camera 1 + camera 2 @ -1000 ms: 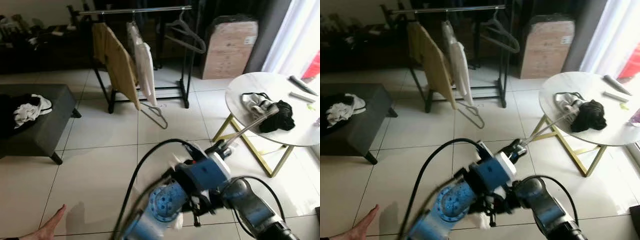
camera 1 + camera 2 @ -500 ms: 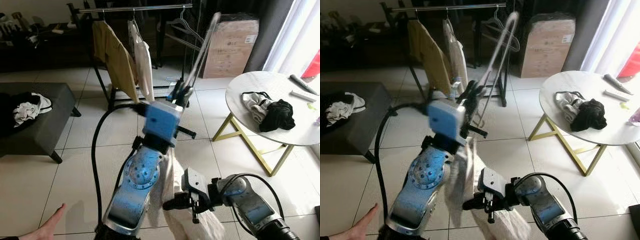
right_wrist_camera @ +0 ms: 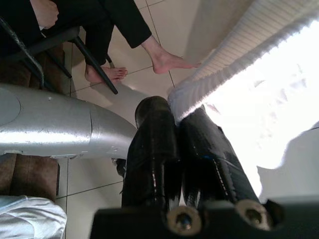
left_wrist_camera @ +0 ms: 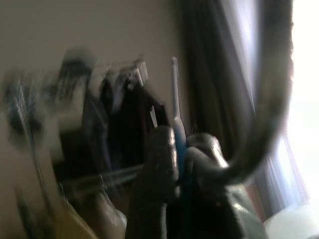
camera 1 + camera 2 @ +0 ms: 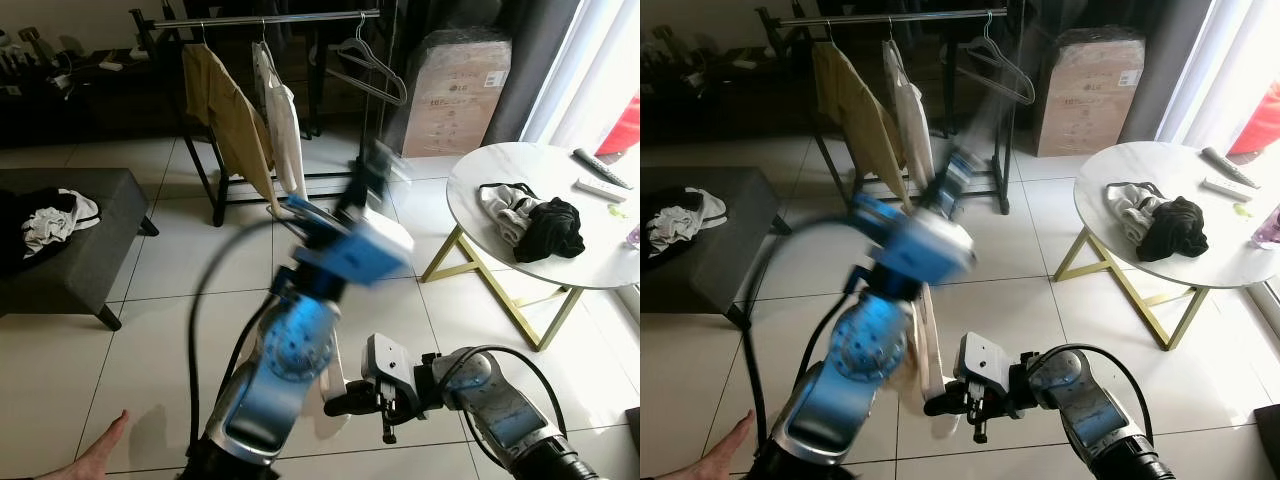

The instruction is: Hang hanger

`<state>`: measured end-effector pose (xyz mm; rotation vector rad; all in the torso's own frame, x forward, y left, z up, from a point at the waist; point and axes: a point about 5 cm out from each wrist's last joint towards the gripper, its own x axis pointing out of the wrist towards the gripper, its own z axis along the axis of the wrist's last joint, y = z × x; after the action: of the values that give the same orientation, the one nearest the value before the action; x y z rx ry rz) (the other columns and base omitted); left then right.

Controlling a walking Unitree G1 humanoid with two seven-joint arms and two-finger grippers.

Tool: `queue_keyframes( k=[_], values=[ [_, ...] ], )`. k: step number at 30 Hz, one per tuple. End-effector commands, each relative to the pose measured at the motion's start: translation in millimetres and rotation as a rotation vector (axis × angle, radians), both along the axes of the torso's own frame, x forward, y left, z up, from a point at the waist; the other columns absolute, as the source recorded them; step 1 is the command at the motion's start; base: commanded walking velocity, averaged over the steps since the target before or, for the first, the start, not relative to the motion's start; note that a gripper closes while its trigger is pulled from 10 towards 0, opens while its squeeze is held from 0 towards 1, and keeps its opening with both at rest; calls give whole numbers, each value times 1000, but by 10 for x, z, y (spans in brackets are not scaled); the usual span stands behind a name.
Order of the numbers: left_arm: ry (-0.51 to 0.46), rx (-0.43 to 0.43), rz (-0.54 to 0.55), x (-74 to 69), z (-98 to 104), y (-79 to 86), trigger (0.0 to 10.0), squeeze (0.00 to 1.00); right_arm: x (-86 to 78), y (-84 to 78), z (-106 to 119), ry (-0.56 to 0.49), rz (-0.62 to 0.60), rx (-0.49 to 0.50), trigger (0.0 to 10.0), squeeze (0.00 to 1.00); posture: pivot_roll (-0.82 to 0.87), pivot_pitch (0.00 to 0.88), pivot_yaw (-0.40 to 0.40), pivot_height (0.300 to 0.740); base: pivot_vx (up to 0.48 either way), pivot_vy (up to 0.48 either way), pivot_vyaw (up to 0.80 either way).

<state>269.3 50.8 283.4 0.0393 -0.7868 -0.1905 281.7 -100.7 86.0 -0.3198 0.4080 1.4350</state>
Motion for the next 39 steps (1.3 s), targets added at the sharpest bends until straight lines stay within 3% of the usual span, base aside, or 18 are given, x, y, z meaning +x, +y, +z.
queue_keyframes(
  k=[1,3,4,5,6,7,8,9,10,11,12,13,14,16,19,26,32,39],
  values=[
    [88,-229,-121,13,58,94,10000,0,-30,6,-43,16,10,-10,0,0,-7,188,4,740,0,0,0],
    [254,-415,-285,96,-6,53,10000,0,-31,4,-43,17,11,-10,0,0,-9,189,4,740,0,0,0],
    [254,-415,-285,96,-6,53,10000,0,-31,4,-43,17,11,-10,0,0,-9,189,4,740,0,0,0],
    [300,-481,-347,118,-18,41,10000,0,-31,3,-43,16,12,-11,0,0,-11,187,4,740,0,0,0],
    [318,-362,-363,138,-42,-10,10000,0,-32,-3,-44,17,14,-14,0,0,-6,187,3,740,0,0,0],
    [318,-362,-363,138,-42,-10,10000,0,-32,-3,-44,17,14,-14,0,0,-6,187,3,740,0,0,0],
    [309,-268,-342,141,-55,-31,10000,0,-32,-4,-45,18,15,-15,0,0,-6,187,3,740,0,0,0],
    [262,-34,-307,120,-76,-101,10000,0,-32,-6,-46,18,16,-17,0,0,-8,188,2,740,0,0,0],
    [141,316,-259,53,-129,-191,10000,0,-33,-9,-51,19,18,-21,0,0,-5,187,2,740,0,0,0],
    [79,444,-245,15,-158,-220,10000,0,-34,-10,-53,19,19,-23,0,0,-5,187,2,740,0,0,0],
    [79,444,-245,15,-158,-220,10000,0,-34,-10,-53,19,19,-23,0,0,-5,187,2,740,0,0,0],
    [35,509,-237,-8,-165,-227,10000,0,-34,-9,-54,19,19,-23,0,0,-5,187,1,740,0,0,0],
    [-74,562,-38,39,-113,-126,10000,0,-36,-6,-56,21,22,-24,0,0,-5,186,1,740,0,0,0],
    [-161,587,102,52,-58,-58,10000,0,-37,-7,-62,21,22,-29,0,0,-6,185,2,740,0,0,0],
    [-254,575,203,13,29,17,10000,0,-40,-16,-87,22,21,-38,0,0,-11,176,-2,740,0,0,0],
    [-246,520,166,-41,-10,73,10000,0,-28,-30,-88,11,-18,-8,0,0,-12,124,-6,740,0,0,0],
    [-271,526,170,26,-147,85,10000,0,183,35,177,-41,-150,188,0,0,-17,16,-22,740,0,0,0],
    [-265,441,143,15,-214,46,10000,0,230,30,226,-68,-185,217,0,0,-12,0,-50,740,0,0,0]
  ],
)
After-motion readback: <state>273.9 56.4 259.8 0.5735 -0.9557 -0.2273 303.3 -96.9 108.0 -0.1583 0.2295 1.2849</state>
